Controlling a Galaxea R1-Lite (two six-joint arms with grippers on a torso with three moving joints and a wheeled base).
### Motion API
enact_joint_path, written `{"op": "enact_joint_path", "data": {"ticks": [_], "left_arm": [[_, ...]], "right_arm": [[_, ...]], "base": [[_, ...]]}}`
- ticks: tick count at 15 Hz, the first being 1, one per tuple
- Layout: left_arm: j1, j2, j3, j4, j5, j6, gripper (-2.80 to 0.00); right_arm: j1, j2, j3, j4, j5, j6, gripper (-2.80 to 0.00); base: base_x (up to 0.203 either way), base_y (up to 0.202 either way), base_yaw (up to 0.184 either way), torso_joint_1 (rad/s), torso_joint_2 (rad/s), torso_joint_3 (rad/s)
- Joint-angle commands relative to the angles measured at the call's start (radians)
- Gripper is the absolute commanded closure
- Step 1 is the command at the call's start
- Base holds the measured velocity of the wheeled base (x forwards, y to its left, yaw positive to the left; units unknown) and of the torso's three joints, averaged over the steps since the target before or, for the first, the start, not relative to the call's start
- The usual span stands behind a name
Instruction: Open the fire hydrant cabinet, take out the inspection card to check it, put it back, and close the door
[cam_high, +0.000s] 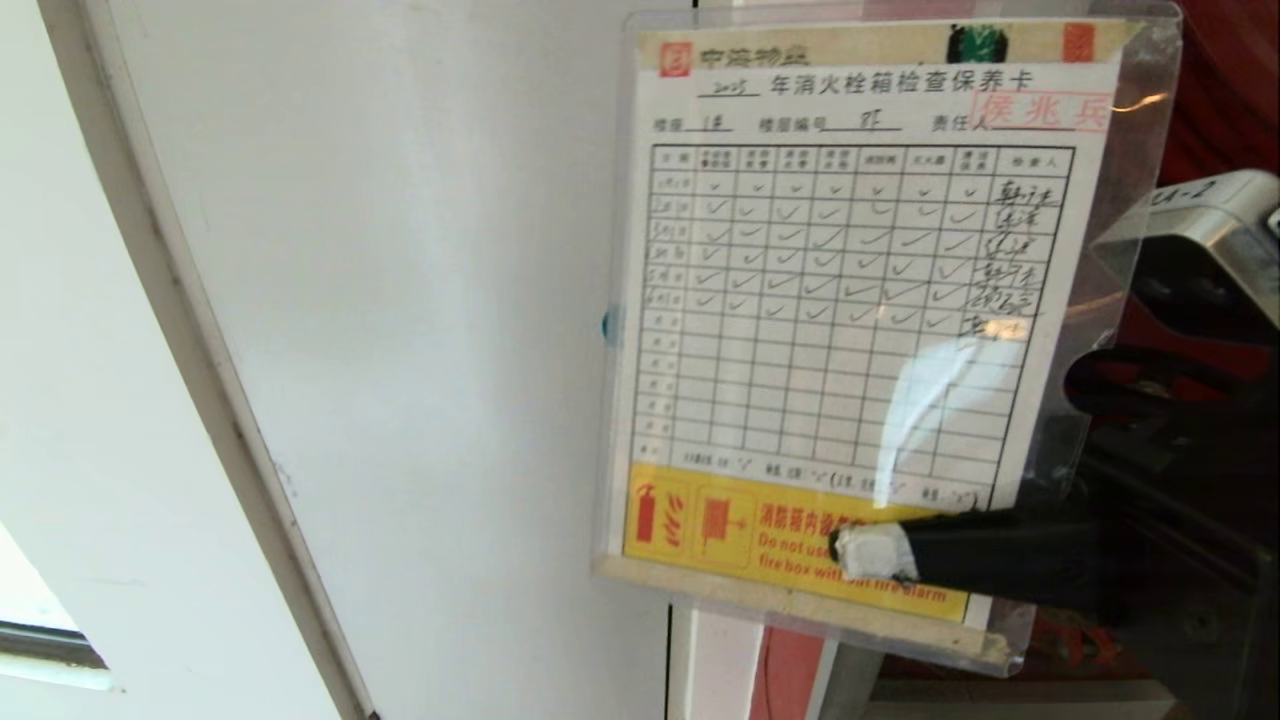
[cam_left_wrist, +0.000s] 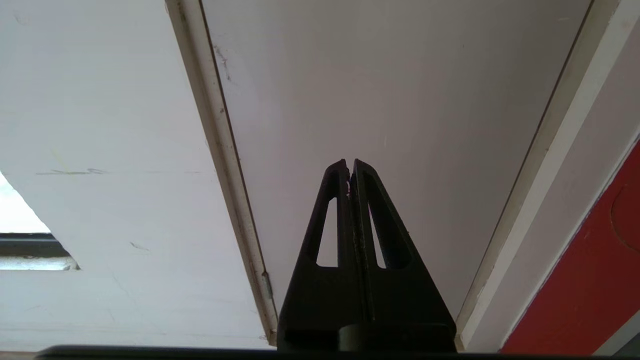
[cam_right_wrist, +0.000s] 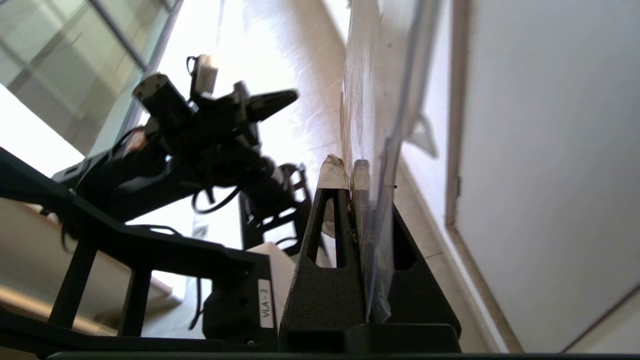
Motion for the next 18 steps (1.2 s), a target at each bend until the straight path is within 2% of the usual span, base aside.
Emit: {"op": "enact_joint_path", "data": {"ticks": [1, 4, 8, 11, 16, 18], "left_arm": [[0.000, 0.000, 0.000, 0.000, 0.000, 0.000, 0.00], [-0.002, 0.000, 0.000, 0.000, 0.000, 0.000, 0.00], [0.000, 0.000, 0.000, 0.000, 0.000, 0.000, 0.00], [0.000, 0.000, 0.000, 0.000, 0.000, 0.000, 0.00], [0.000, 0.000, 0.000, 0.000, 0.000, 0.000, 0.00], [0.000, 0.000, 0.000, 0.000, 0.000, 0.000, 0.00]], "right_arm": [[-0.068, -0.083, 0.008, 0.003, 0.000, 0.009, 0.00], [-0.127, -0.171, 0.010, 0.071, -0.013, 0.012, 0.00], [-0.196, -0.253, 0.009, 0.167, -0.117, 0.012, 0.00], [-0.292, -0.323, 0.008, 0.204, -0.202, 0.006, 0.00], [-0.442, -0.471, -0.022, 0.345, -0.233, -0.008, 0.00], [-0.524, -0.474, -0.046, 0.428, -0.278, -0.067, 0.00]], "base": [[0.000, 0.000, 0.000, 0.000, 0.00, 0.000], [0.000, 0.000, 0.000, 0.000, 0.00, 0.000], [0.000, 0.000, 0.000, 0.000, 0.00, 0.000], [0.000, 0.000, 0.000, 0.000, 0.00, 0.000], [0.000, 0.000, 0.000, 0.000, 0.00, 0.000], [0.000, 0.000, 0.000, 0.000, 0.00, 0.000]]}}
